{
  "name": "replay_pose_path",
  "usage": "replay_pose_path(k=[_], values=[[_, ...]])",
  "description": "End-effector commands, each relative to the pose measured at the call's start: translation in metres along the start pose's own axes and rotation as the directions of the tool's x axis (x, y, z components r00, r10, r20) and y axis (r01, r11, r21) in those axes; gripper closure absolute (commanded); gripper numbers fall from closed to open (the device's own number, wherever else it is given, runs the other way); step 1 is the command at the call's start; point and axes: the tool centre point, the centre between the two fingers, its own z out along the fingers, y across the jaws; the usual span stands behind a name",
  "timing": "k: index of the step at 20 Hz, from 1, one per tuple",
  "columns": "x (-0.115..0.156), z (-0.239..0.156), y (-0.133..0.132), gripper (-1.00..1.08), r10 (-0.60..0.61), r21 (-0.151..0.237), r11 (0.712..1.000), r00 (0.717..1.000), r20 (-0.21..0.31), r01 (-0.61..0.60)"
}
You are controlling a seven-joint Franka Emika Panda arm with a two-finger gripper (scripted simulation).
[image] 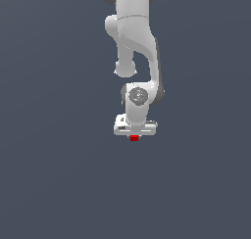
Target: Lift up the red cube by 0.2 meters.
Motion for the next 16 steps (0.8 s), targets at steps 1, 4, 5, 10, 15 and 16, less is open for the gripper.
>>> replay_pose_path(k=[1, 4, 5, 10, 15, 16], values=[[0.0, 0.0, 0.0, 1.08, 0.0, 0.0, 1.0, 1.0, 0.0, 0.0], [0.0, 0.0, 0.0, 1.08, 0.0, 0.0, 1.0, 1.0, 0.0, 0.0], [0.0, 0.0, 0.0, 1.08, 0.0, 0.0, 1.0, 1.0, 0.0, 0.0], [0.0, -0.001, 0.0, 1.08, 0.0, 0.0, 1.0, 1.0, 0.0, 0.0], [-0.001, -0.014, 0.0, 1.08, 0.0, 0.0, 1.0, 1.0, 0.0, 0.0], [-0.001, -0.018, 0.0, 1.08, 0.0, 0.0, 1.0, 1.0, 0.0, 0.0]])
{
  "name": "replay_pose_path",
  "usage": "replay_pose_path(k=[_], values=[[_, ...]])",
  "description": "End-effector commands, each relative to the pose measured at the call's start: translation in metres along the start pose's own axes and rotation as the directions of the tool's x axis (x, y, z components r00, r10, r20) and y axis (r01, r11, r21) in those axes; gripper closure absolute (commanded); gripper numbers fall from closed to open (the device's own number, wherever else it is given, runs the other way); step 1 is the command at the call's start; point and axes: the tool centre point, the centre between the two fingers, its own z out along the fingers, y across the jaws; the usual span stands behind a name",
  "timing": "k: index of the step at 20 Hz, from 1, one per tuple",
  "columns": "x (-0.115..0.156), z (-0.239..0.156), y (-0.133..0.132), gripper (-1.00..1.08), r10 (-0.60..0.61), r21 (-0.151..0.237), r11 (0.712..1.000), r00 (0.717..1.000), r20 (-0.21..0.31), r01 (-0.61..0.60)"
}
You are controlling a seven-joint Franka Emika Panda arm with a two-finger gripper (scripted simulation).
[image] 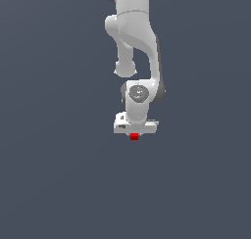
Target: Lift up the red cube by 0.2 meters.
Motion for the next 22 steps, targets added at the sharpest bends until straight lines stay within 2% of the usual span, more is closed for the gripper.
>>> replay_pose_path(k=[1, 7, 17, 22], values=[[0.0, -0.011, 0.0, 1.08, 0.0, 0.0, 1.0, 1.0, -0.002, 0.0], [-0.001, -0.053, 0.0, 1.08, 0.0, 0.0, 1.0, 1.0, -0.002, 0.0], [-0.002, -0.149, 0.0, 1.08, 0.0, 0.0, 1.0, 1.0, -0.002, 0.0], [-0.001, -0.18, 0.0, 1.08, 0.0, 0.0, 1.0, 1.0, -0.002, 0.0]])
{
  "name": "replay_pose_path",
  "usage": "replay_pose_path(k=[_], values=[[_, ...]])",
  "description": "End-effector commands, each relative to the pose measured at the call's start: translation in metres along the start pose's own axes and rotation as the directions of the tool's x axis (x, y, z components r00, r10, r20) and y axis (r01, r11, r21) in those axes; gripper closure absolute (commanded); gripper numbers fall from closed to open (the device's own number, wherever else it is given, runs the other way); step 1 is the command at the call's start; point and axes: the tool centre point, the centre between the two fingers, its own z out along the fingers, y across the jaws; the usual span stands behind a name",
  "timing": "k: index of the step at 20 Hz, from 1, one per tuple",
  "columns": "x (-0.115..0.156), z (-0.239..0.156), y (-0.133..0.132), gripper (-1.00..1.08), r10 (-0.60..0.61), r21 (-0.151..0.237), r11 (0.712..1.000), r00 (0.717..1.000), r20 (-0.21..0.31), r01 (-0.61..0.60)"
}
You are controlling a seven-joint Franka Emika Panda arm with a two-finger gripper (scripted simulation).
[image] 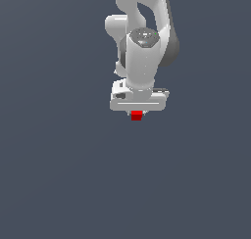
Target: Lift up the red cube by 0.2 meters.
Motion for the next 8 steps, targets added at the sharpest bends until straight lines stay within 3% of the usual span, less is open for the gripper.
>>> replay_pose_path(k=[1, 8], values=[[0.0, -0.013, 0.0, 1.08, 0.0, 0.0, 1.0, 1.0, 0.001, 0.0], [0.001, -0.027, 0.0, 1.08, 0.0, 0.0, 1.0, 1.0, 0.001, 0.0]])
